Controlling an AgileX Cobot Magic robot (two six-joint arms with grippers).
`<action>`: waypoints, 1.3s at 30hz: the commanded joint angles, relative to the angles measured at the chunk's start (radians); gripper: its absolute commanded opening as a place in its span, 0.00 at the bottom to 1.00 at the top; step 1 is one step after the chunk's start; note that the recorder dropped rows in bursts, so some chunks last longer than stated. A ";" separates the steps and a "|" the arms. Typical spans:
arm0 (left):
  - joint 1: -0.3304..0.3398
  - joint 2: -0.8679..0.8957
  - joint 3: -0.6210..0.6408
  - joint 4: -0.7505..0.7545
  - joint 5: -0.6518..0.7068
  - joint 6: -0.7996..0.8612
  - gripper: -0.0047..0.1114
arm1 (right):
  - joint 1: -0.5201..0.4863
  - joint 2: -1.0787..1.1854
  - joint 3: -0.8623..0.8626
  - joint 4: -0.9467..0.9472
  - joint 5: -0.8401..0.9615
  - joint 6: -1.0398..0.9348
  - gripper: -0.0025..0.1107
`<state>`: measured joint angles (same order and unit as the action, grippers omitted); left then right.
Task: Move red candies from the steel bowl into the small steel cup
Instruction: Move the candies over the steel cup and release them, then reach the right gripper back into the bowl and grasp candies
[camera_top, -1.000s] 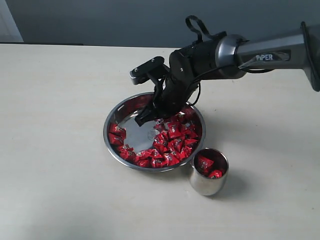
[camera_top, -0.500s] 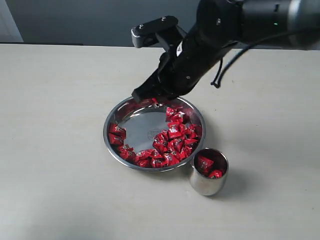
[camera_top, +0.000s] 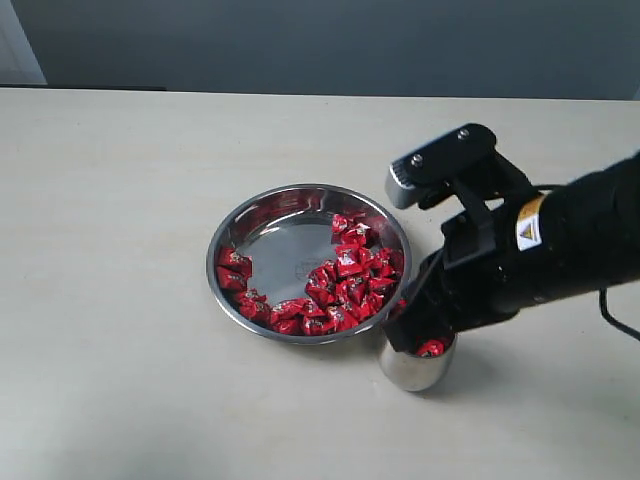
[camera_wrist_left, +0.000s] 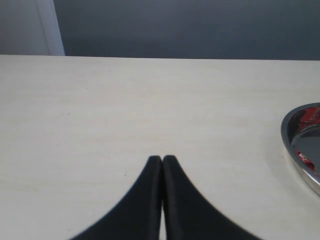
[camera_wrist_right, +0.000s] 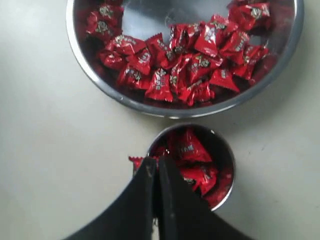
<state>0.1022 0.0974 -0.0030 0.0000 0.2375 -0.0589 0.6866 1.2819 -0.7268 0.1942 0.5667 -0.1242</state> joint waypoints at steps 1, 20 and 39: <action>-0.005 -0.005 0.003 0.000 -0.006 -0.002 0.04 | 0.001 -0.020 0.062 -0.002 -0.044 0.005 0.02; -0.005 -0.005 0.003 0.000 -0.006 -0.002 0.04 | -0.001 0.096 0.067 -0.090 -0.203 0.032 0.36; -0.005 -0.005 0.003 0.000 -0.006 -0.002 0.04 | -0.001 0.456 -0.369 -0.075 -0.208 -0.049 0.39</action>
<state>0.1022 0.0974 -0.0030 0.0000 0.2375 -0.0589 0.6882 1.6657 -1.0399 0.1674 0.3462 -0.1620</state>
